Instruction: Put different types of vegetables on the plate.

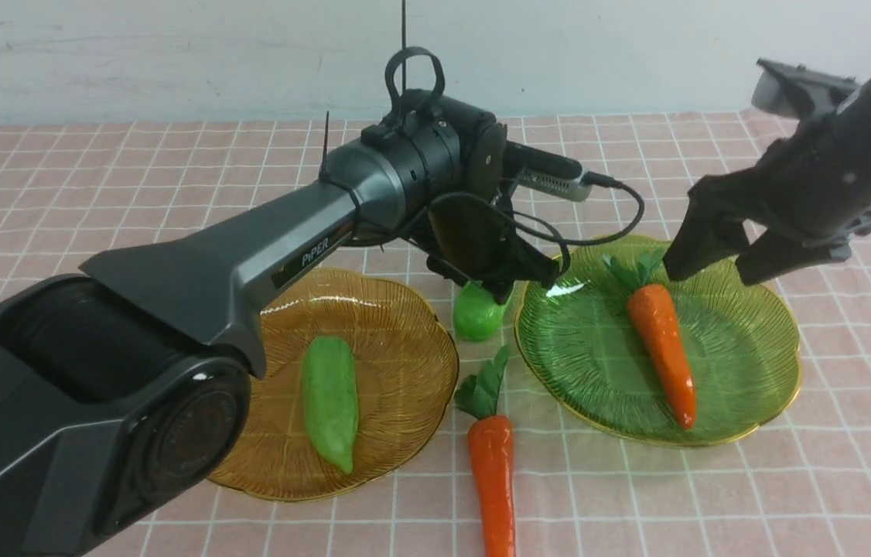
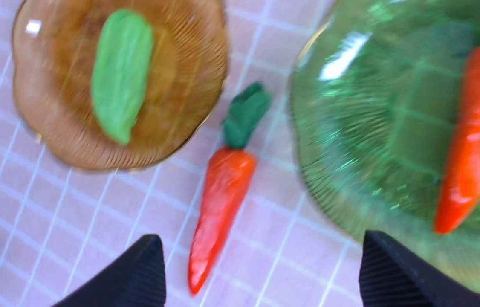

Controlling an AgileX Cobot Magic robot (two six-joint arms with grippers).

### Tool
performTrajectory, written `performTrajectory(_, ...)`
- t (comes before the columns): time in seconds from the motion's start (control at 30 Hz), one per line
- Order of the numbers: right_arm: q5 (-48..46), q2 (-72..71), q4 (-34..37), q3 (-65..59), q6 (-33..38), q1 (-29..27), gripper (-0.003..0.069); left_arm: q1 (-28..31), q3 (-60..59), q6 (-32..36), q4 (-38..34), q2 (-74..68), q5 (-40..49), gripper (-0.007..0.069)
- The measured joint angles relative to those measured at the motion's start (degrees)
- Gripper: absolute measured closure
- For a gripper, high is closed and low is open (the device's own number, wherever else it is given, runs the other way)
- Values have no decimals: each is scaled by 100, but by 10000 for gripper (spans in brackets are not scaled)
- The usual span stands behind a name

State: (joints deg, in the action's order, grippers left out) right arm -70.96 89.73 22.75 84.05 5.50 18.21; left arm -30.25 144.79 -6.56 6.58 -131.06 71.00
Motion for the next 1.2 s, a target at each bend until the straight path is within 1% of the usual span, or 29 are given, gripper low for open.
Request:
performTrajectory(0.07,0,0,-196,-191,-216,510,104,179,-93,34,11,472,44,376)
performTrajectory(0.13,99,0,-512,-558,-623,1055,104,351,-473,62,5,930,50,377)
performTrajectory(0.27,838,83,-1009,-1122,-1250,1726,104,714,-2241,79,-12,2044,54,377)
performTrajectory(0.37,1181,289,-1117,-1247,-1429,1966,104,901,-3315,-48,-12,2545,55,377)
performTrajectory(0.5,1517,730,-1143,-1275,-1481,2195,104,1136,-4649,-197,-5,3109,35,379)
performTrajectory(0.53,1675,959,-1149,-1275,-1486,2262,104,1185,-5143,-236,-5,3257,-25,379)
performTrajectory(0.6,1918,1311,-1170,-1262,-1485,2312,104,1219,-5908,-351,-11,3519,-392,379)
performTrajectory(0.73,2217,1871,-1380,-1233,-1518,2324,111,1219,-6772,-514,-78,3603,-898,379)
performTrajectory(0.8,2345,2035,-1442,-1233,-1522,2324,142,1219,-6927,-585,-78,3517,-1029,379)
performTrajectory(0.87,2496,2120,-1464,-1228,-1522,2324,221,1219,-6973,-641,-78,3362,-1120,379)
performTrajectory(0.93,2516,2156,-1464,-1228,-1522,2324,344,1219,-6973,-646,-78,3247,-1201,379)
performTrajectory(0.97,2472,2156,-1464,-1222,-1522,2324,389,1219,-6973,-653,-78,3205,-1220,377)
performTrajectory(1.0,2429,2148,-1464,-1216,-1522,2319,408,1219,-6973,-666,-78,3155,-1260,376)
performTrajectory(1.03,2341,2122,-1464,-1216,-1522,2319,403,1219,-6973,-666,-78,3119,-1309,372)
performTrajectory(1.2,1962,1644,-1483,-1216,-1522,2267,396,1219,-6973,-710,-78,3047,-1351,292)
